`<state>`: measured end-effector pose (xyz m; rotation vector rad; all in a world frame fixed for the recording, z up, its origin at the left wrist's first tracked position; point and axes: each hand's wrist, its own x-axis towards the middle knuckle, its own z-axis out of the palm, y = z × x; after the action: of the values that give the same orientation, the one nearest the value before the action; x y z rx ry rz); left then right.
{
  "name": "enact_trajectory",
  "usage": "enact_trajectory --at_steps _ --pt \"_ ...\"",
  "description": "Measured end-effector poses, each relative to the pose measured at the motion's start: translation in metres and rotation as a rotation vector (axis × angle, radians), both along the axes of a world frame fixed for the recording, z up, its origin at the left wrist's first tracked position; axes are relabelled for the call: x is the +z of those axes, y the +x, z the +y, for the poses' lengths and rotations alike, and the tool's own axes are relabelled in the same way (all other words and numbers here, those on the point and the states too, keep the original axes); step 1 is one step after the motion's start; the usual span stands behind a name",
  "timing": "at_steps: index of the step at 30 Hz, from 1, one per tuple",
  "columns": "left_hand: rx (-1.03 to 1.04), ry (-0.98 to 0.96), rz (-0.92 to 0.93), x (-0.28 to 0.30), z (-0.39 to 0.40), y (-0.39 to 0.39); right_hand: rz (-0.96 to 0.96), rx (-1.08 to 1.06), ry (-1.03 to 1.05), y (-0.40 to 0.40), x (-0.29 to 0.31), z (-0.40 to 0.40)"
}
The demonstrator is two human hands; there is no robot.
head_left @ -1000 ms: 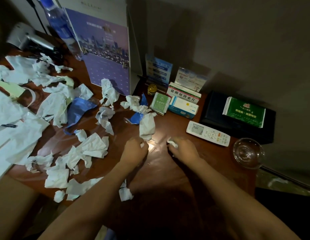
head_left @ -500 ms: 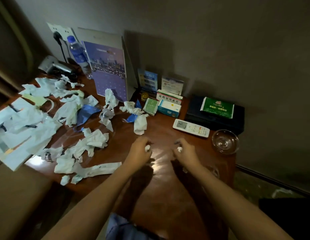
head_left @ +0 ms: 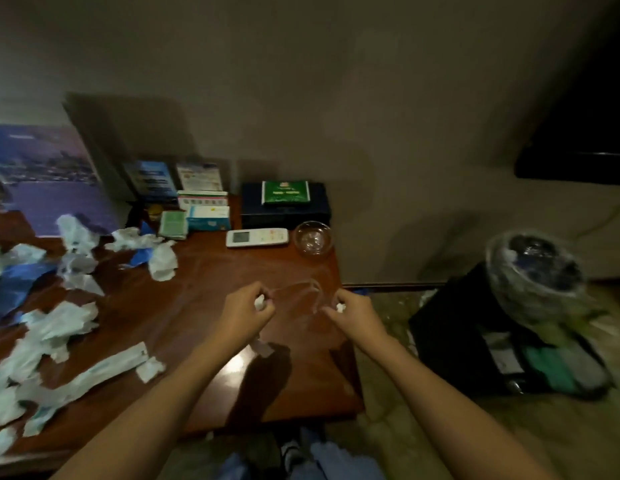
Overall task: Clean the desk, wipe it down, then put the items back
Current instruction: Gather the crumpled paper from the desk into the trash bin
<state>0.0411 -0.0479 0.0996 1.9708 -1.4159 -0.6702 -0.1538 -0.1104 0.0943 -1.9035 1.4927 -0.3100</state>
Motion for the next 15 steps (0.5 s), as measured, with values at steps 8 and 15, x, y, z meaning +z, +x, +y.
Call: enact_trajectory --at_steps 8,15 --pt "-0.269 -0.055 -0.012 0.012 -0.01 -0.09 0.011 -0.25 0.091 -0.11 0.01 0.031" --pt "-0.458 0.084 -0.023 0.014 -0.068 -0.202 -0.044 -0.478 0.123 -0.231 0.009 0.03"
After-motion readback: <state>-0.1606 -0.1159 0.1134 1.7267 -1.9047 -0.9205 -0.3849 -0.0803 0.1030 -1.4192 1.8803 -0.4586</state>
